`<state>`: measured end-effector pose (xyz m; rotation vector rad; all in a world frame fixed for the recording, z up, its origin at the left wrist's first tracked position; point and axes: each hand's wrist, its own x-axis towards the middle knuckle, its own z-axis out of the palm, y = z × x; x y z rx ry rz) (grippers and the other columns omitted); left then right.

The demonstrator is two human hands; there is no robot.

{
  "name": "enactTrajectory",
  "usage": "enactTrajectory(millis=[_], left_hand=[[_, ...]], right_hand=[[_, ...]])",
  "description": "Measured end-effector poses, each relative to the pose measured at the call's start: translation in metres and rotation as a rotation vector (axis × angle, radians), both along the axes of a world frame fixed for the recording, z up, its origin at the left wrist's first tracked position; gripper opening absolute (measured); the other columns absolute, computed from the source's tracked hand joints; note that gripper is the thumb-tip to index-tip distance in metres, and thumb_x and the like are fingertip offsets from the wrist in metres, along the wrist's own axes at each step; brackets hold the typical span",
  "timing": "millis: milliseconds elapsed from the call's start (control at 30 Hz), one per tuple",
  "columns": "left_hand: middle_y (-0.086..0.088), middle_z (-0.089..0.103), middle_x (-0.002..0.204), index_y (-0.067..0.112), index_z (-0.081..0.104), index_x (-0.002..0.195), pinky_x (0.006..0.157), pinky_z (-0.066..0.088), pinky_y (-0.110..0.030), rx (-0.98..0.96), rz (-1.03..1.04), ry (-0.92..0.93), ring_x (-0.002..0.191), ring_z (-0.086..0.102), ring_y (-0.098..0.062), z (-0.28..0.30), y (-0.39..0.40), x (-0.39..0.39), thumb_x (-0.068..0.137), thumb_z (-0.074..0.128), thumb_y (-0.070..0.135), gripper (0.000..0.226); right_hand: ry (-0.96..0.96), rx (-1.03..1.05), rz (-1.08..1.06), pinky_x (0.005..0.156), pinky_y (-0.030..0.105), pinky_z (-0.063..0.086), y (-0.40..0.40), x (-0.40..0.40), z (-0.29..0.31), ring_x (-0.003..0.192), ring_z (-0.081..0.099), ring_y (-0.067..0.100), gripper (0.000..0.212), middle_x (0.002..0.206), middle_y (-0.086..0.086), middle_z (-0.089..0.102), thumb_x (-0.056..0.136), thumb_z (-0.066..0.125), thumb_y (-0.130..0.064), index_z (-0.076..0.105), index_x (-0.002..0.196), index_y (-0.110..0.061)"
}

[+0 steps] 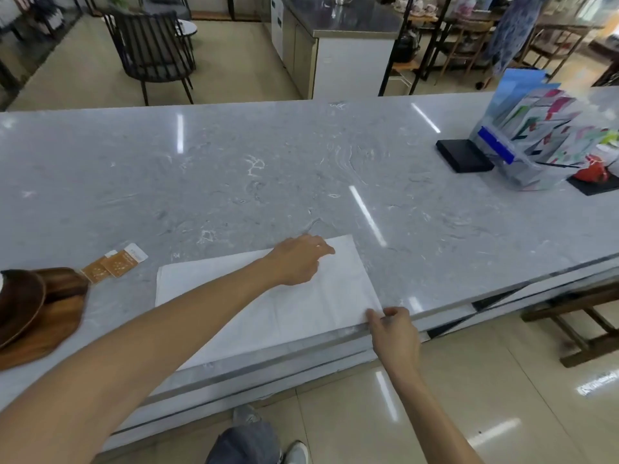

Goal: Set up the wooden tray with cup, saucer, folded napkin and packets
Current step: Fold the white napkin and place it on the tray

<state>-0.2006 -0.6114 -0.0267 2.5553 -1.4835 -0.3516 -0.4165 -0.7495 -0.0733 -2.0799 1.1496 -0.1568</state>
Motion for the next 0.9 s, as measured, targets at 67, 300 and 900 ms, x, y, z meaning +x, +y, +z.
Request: enactTrajectory(millis=[67,300,900], left_hand=[[0.0,0.046,0.152,0.028,0.045,0.147,0.105,0.044,-0.044,0.051,-0.132,-0.041,0.138,0.041,-0.025,0.002,-0.031,-0.008,0.098,0.045,0.009,0.053],[-0.001,0.048,0.138,0.033,0.054,0.133,0.092,0.049,-0.044,0.255,-0.616,-0.1,0.13,0.038,-0.024,0.007,-0.104,-0.023,0.079,0.068,0.015,0.058],[0.0,0.068,0.085,0.011,0.074,0.094,0.078,0.053,-0.039,0.129,-0.266,0.12,0.082,0.064,-0.022,0.058,-0.08,0.153,0.089,0.067,0.018,0.011]], right_hand=[[0.024,0.067,-0.043,0.079,0.037,0.055,-0.003,0.004,0.0,0.088,0.07,0.026,0.038,0.09,0.004,0.073,0.094,0.064,-0.043,0.059,0.115,-0.011],[-0.102,0.028,-0.117,0.063,0.031,0.051,-0.001,0.006,0.006,0.076,0.066,0.012,0.015,0.082,-0.01,0.068,0.088,0.069,-0.035,0.059,0.089,-0.024],[-0.303,0.139,0.091,0.065,0.02,0.048,-0.087,0.099,0.06,0.075,0.066,0.01,0.026,0.091,0.0,0.072,0.086,0.08,-0.024,0.069,0.11,-0.024]])
